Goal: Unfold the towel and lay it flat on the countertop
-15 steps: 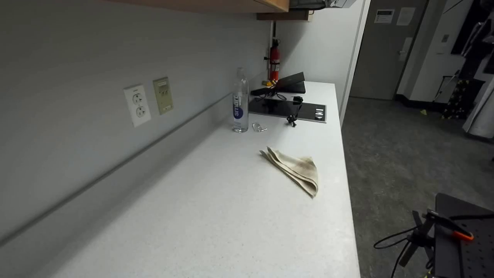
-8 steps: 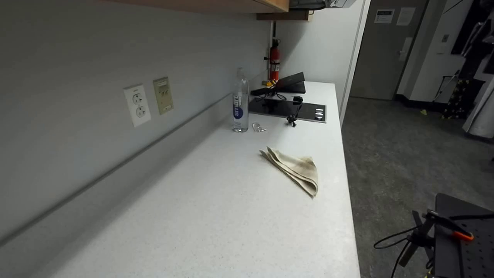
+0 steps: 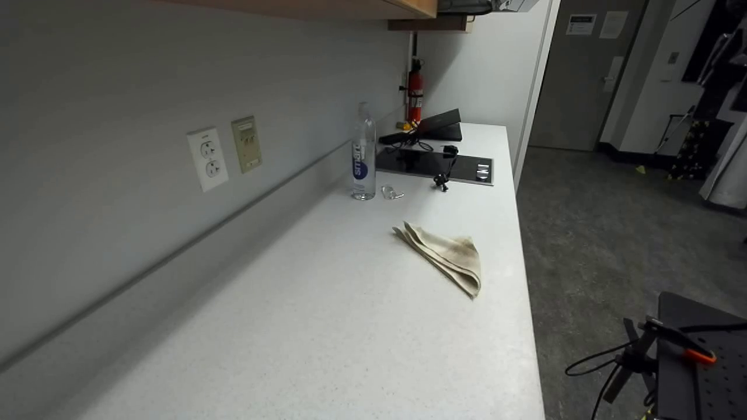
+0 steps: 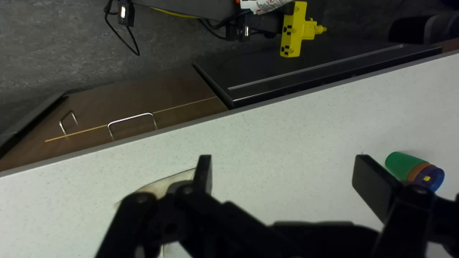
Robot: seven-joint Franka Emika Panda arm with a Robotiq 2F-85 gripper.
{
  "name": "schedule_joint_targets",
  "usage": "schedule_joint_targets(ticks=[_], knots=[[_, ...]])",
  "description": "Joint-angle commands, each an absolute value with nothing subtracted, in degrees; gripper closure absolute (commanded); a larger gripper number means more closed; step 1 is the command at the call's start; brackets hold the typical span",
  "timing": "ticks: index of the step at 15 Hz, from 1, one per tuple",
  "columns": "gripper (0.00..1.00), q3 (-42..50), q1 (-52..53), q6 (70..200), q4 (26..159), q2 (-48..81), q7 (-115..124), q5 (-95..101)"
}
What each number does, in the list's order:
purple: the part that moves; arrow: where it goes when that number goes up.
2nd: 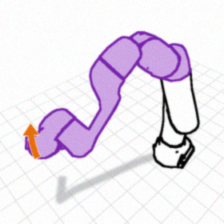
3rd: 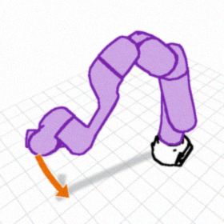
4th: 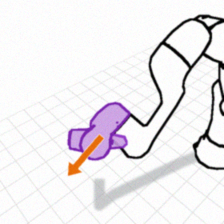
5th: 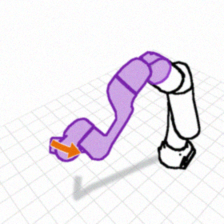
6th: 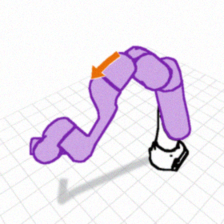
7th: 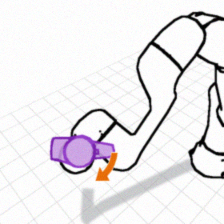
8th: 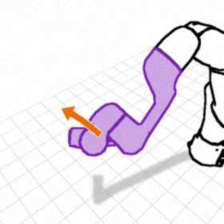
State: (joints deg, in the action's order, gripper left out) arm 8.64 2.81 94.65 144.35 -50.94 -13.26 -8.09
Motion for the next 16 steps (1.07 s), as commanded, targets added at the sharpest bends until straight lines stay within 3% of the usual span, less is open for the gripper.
schedule_joint_targets(ticks=[1, 14, 15, 16], knots=[[0.0, 8.22, 2.16, 94.45, 144.19, -50.79, -13.66, -8.42], [0.0, 6.52, 1.02, 94.13, 143.81, -50.64, -12.69, -4.92], [0.0, 2.28, 3.92, 101.6, 140.48, -41.22, -9.57, -7.34], [0.0, 1.52, 3.92, 103.32, 140.16, -40.23, -9.21, -6.96]])
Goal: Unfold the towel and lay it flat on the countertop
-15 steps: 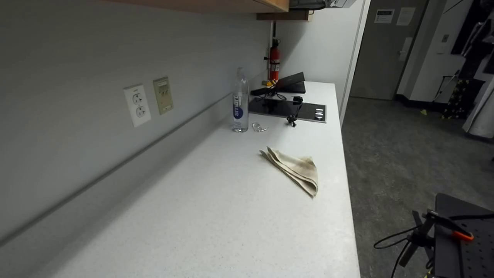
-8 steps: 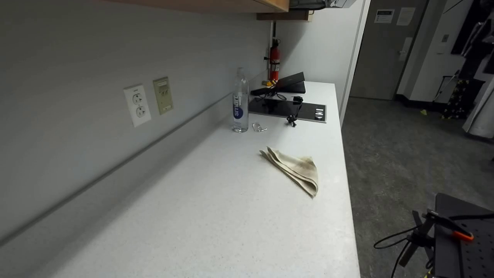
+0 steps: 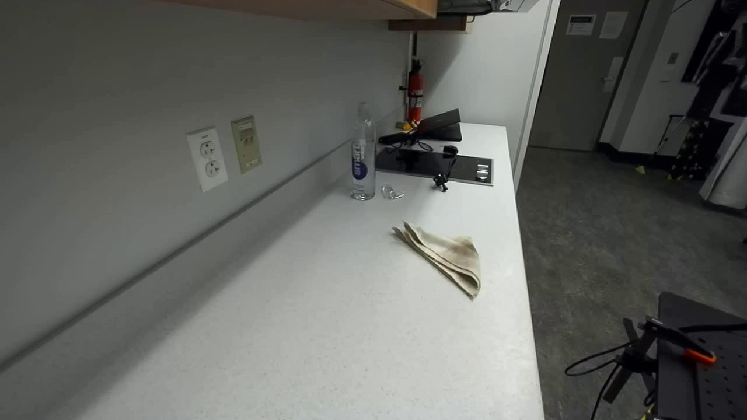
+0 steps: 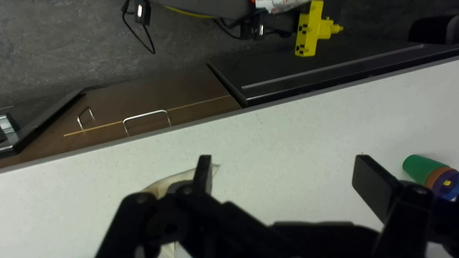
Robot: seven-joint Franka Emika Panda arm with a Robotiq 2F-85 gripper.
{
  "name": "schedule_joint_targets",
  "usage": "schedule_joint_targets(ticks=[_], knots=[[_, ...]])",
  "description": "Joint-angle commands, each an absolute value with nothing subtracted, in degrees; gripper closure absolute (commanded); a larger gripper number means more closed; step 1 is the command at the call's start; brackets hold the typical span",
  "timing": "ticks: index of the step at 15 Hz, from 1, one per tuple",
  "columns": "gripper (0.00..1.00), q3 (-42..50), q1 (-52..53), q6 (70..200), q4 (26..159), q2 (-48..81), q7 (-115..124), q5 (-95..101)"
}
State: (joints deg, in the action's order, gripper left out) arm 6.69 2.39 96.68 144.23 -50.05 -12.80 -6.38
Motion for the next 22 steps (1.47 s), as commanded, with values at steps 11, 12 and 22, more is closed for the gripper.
schedule_joint_targets(ticks=[11, 12, 22], knots=[[0.0, -5.47, 4.56, 112.71, 134.95, -27.07, -2.39, -3.84], [0.0, -5.57, 4.44, 113.62, 134.96, -26.54, -2.43, -3.45], [0.0, -1.13, 1.58, 131.19, 130.95, -11.56, -4.3, -0.01]])
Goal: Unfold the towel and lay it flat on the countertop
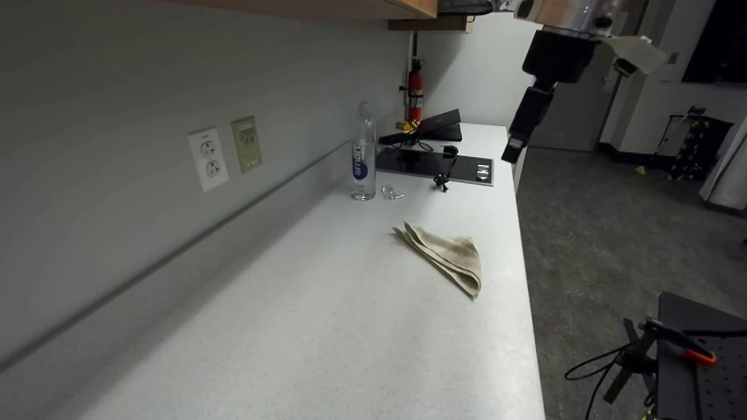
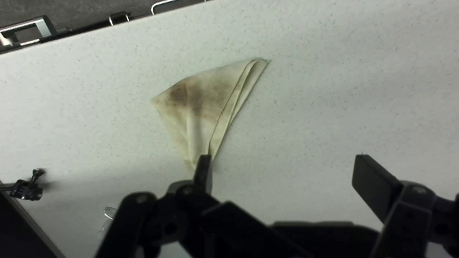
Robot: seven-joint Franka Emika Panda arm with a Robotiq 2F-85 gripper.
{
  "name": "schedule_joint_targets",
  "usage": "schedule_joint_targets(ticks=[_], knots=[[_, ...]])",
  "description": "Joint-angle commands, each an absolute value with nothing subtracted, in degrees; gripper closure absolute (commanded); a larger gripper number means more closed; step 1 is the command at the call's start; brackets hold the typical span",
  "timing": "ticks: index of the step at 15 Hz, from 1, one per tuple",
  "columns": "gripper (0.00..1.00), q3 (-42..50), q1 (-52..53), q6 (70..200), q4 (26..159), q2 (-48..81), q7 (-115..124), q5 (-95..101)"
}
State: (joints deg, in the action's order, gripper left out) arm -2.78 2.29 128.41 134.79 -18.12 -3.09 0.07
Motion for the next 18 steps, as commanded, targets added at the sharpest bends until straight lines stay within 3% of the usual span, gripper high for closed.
schedule_joint_targets(ticks=[1, 2, 8, 18], knots=[[0.0, -0.88, 1.36, 131.55, 130.15, -9.81, -3.77, 0.28], [0.0, -1.3, 1.98, 130.6, 133.56, -14.42, -3.2, 0.09], [0.0, -0.93, 1.55, 131.59, 130.52, -9.12, -2.74, 0.89], [0.0, -0.28, 0.7, 139.88, 117.26, 10.18, -6.09, -2.64]])
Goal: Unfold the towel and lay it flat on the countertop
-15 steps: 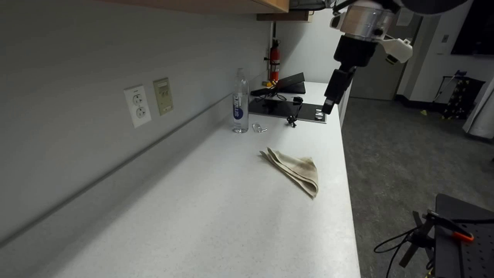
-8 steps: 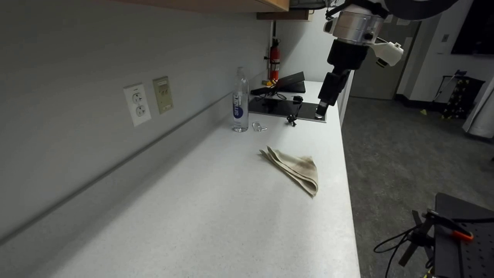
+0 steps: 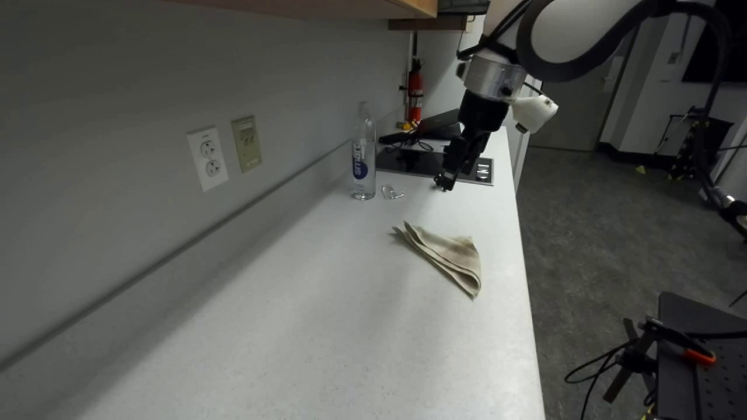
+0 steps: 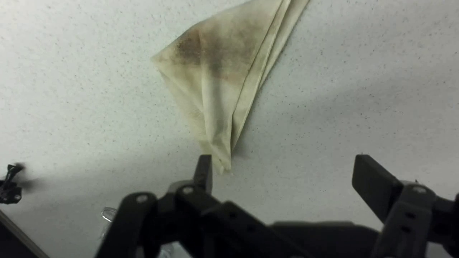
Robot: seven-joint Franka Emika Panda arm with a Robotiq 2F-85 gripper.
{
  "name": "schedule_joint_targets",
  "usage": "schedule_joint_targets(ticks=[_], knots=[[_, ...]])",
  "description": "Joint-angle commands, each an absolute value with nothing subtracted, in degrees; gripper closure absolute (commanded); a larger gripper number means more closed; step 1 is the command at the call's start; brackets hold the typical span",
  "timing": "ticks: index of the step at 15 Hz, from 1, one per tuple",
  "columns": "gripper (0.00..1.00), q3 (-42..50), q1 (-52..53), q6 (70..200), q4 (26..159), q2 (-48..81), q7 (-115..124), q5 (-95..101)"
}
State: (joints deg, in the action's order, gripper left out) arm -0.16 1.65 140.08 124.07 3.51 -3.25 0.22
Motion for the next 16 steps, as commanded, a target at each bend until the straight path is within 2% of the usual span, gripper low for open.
schedule_joint_targets(ticks=[1, 2, 6, 13, 16], knots=[[0.0, -0.28, 0.44, 138.79, 115.76, 11.37, -5.48, -2.73], [0.0, -0.47, 0.97, 140.09, 120.54, 7.72, -3.77, -0.92], [0.0, -0.33, 0.93, 140.9, 117.64, 10.89, -3.05, -0.33], [0.0, 3.14, 2.42, 140.4, 111.24, 19.91, 4.43, 16.21], [0.0, 2.66, 1.64, 140.3, 108.07, 23.55, 2.08, 15.62]])
